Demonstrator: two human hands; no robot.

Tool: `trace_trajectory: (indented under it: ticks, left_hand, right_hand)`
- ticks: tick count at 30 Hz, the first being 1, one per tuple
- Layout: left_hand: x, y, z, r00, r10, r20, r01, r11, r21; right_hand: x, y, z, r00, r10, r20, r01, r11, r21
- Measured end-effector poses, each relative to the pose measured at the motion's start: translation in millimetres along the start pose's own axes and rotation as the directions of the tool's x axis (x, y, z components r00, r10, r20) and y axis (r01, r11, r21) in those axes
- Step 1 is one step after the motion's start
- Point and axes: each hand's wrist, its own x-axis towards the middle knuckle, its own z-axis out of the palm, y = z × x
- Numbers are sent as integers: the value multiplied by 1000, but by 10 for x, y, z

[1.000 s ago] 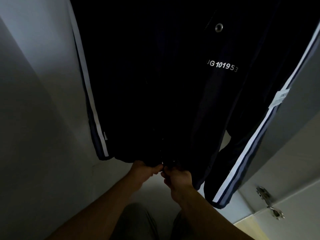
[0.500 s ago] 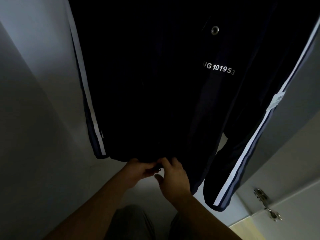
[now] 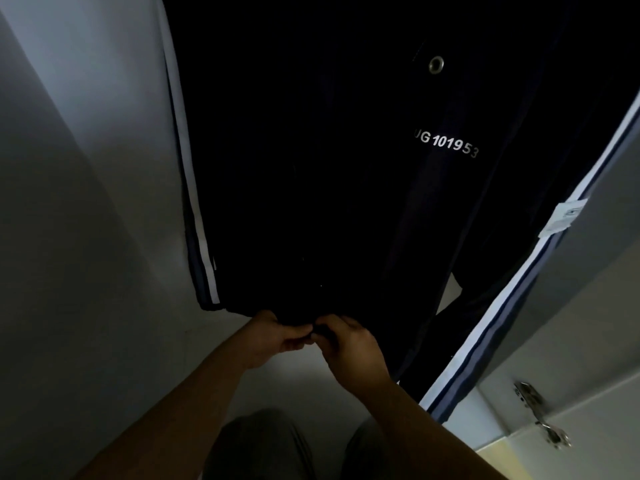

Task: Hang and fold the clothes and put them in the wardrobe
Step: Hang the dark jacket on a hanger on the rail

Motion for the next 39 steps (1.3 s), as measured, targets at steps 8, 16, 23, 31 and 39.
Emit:
trace_trajectory:
  ticks: [8,16,23,31,39]
  left_hand:
    - [-31,-72,-36,1000,8,0,-8,993,119]
    - [80,168,-115,994,-105,29,89,937,339]
    - [45,166,-85,964,-246,-105,267,911,314]
    - [109,911,-250,934,-269,-236,303,244,921]
    - [245,741,60,964,255,-75,-125,683,719]
  right_hand:
    - [97,-14,38,993,26,116,-21,999,-45]
    - [286,-147,-62,987,53,-149,-61,997,-51]
    - [524,-318,-405,929,-72,-363,47,996,-76]
    - [605,-343,-572,940,-56,-336,23,995,-99]
    - [600,-374,-467,960,123,-252,-121,992,22]
